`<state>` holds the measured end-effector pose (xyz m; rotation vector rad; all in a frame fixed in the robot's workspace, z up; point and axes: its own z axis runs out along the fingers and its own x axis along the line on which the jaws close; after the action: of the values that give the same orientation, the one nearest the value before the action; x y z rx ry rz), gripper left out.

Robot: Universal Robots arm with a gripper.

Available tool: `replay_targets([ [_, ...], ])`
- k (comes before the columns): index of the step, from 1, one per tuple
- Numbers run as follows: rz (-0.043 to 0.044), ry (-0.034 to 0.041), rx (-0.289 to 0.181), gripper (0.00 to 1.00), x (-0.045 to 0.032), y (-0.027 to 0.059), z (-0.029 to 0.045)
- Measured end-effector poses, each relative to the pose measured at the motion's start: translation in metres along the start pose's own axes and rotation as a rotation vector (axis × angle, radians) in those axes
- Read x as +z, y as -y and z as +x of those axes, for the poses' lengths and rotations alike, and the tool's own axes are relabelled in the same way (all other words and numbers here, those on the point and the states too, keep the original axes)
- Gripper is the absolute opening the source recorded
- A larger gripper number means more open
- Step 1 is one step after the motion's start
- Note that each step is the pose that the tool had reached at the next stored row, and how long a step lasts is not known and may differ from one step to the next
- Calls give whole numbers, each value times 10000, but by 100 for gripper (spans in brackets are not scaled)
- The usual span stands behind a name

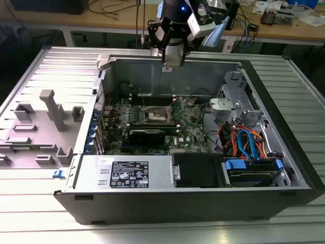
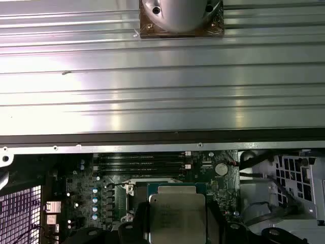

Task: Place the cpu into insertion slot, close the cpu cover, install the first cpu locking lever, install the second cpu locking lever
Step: 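Place the cpu into insertion slot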

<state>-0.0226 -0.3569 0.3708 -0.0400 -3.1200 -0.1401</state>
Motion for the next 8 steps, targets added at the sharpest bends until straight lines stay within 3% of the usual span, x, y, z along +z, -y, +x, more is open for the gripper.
replay_targets([
  [8,0,0,0,54,0,0,0],
])
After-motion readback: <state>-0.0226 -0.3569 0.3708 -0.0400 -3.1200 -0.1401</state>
